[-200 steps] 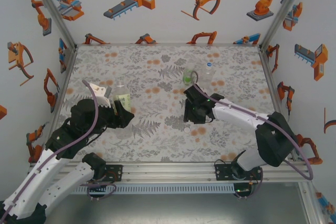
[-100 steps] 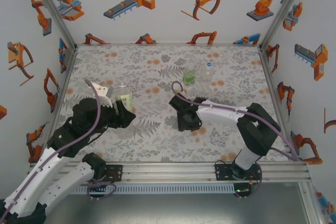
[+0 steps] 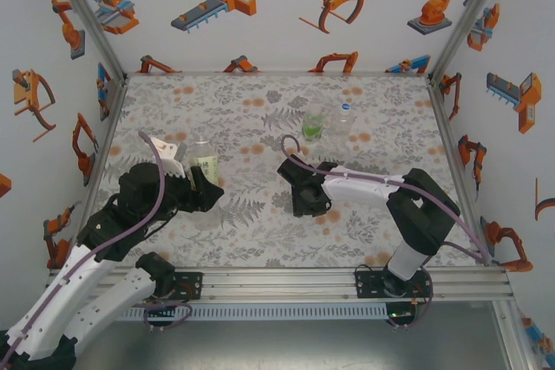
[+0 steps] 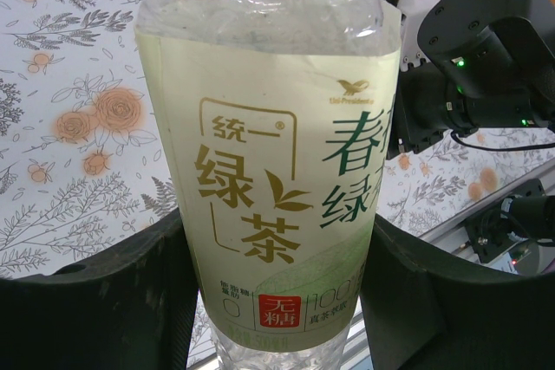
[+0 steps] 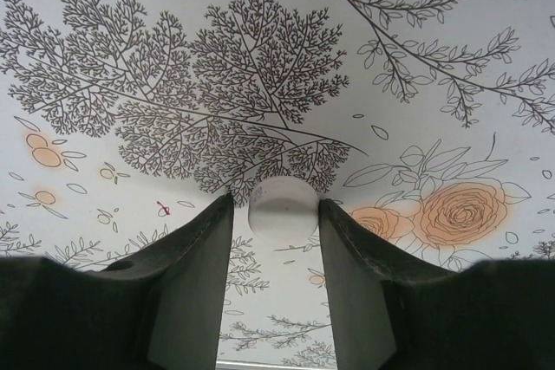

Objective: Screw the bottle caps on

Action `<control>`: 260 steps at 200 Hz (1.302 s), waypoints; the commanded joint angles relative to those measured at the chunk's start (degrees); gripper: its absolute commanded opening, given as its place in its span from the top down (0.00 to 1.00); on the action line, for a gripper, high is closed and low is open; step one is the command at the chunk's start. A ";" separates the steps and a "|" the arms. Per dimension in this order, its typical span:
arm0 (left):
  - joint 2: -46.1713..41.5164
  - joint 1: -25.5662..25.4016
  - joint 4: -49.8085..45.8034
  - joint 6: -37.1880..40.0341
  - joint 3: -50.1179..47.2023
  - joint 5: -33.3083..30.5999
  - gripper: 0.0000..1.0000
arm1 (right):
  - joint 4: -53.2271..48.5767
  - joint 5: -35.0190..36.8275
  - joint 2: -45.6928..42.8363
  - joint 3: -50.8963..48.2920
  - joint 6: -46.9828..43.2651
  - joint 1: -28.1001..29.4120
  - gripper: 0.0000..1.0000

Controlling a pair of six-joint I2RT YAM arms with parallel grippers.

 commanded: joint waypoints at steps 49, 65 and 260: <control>0.80 0.31 2.06 -0.33 -0.01 0.89 0.89 | 0.78 0.85 0.93 -0.14 -0.13 0.36 0.62; 1.13 0.29 2.02 -0.12 0.24 1.15 0.89 | 0.88 0.74 0.94 -0.41 -0.05 0.34 0.63; 11.98 -6.15 -0.85 38.60 7.99 38.11 0.99 | -0.98 -6.48 -30.31 9.50 -27.36 0.30 0.81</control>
